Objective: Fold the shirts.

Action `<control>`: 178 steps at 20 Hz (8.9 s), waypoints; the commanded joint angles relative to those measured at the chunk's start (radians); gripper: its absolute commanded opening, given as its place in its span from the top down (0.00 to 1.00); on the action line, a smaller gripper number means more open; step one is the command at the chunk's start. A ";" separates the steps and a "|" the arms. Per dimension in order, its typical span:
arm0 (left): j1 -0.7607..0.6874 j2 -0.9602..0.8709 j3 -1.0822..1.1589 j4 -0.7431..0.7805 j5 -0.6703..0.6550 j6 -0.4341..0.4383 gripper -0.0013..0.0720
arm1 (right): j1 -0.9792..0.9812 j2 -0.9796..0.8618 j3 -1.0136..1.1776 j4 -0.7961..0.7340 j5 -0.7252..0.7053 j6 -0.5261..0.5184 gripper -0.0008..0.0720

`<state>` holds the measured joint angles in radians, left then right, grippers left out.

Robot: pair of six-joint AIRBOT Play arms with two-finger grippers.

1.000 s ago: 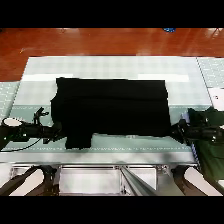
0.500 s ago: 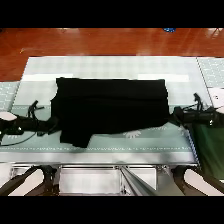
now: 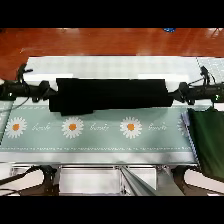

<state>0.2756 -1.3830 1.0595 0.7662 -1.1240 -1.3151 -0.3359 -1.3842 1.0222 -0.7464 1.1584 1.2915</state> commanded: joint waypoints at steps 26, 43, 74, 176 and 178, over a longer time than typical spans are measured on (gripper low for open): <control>-0.075 0.213 0.128 0.474 0.145 -0.250 0.29 | -0.058 -0.370 0.344 -0.156 0.013 0.153 0.41; -0.370 0.341 -0.258 0.306 0.327 -0.249 0.31 | 0.155 -0.439 0.402 0.027 0.013 0.061 0.96; -1.130 -0.608 0.686 0.117 0.072 -0.129 0.95 | 0.138 0.756 -0.040 -0.191 0.216 0.179 0.96; -0.351 0.647 -0.518 0.242 0.405 -0.198 0.95 | -0.727 0.549 0.152 -0.964 0.701 0.332 0.96; -0.351 0.647 -0.518 0.243 0.424 -0.198 0.95 | -0.777 0.600 0.019 -1.015 0.702 0.351 0.96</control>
<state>-0.0750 -0.7361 0.5415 1.0084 -0.7319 -1.5131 -1.0386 -0.8776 1.2385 -1.5810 1.7695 1.6150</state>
